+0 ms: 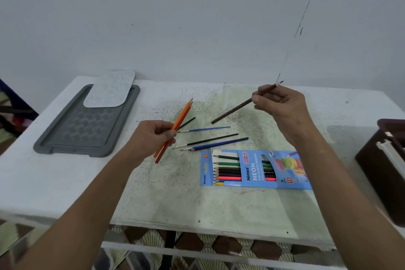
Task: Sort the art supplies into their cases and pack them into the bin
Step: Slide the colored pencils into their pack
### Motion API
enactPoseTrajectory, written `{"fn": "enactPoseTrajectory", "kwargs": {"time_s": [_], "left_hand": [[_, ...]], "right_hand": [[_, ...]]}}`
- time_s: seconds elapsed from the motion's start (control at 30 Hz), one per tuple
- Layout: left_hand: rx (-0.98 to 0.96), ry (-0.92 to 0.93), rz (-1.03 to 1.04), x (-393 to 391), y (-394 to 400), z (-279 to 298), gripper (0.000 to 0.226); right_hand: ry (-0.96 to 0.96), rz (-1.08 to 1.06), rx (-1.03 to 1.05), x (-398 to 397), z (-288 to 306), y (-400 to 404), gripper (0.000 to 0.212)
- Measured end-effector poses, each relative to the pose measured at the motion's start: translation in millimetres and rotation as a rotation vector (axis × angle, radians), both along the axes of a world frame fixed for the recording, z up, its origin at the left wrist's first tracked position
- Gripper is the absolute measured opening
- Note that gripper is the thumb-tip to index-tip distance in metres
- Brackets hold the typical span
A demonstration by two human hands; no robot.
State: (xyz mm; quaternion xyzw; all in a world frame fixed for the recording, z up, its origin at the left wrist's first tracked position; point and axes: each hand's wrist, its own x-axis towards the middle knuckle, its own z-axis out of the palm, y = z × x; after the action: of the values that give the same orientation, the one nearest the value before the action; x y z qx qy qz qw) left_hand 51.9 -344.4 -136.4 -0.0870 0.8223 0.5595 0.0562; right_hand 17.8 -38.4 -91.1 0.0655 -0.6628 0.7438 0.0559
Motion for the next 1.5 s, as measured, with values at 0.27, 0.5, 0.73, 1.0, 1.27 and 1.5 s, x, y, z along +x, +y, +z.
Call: {"fn": "enactPoseTrajectory", "kwargs": {"time_s": [0.27,0.5,0.73,1.0,1.27,1.5], "left_hand": [[0.019,0.031,0.021,-0.5,5.2,1.4,0.017],[-0.086,0.09,0.077,7.7,13.2,-2.7,0.012],[-0.003,0.156,0.139,6.1,31.4,4.6,0.012],[0.186,0.215,0.135,5.5,61.4,24.0,0.019],[0.375,0.086,0.244,12.9,123.4,-5.4,0.007],[0.277,0.038,0.529,11.0,117.8,-38.0,0.004]], "right_hand": [[0.2,0.212,0.825,-10.8,-16.0,-33.9,0.031],[0.124,0.427,1.163,-20.7,-79.7,-48.6,0.02],[0.095,0.419,1.213,-23.1,-85.2,-50.4,0.018],[0.151,0.305,1.152,-15.9,-60.2,-27.0,0.012],[-0.059,0.255,1.173,12.8,-56.8,12.9,0.02],[-0.103,0.293,1.141,15.1,-66.4,20.6,0.016]]}}
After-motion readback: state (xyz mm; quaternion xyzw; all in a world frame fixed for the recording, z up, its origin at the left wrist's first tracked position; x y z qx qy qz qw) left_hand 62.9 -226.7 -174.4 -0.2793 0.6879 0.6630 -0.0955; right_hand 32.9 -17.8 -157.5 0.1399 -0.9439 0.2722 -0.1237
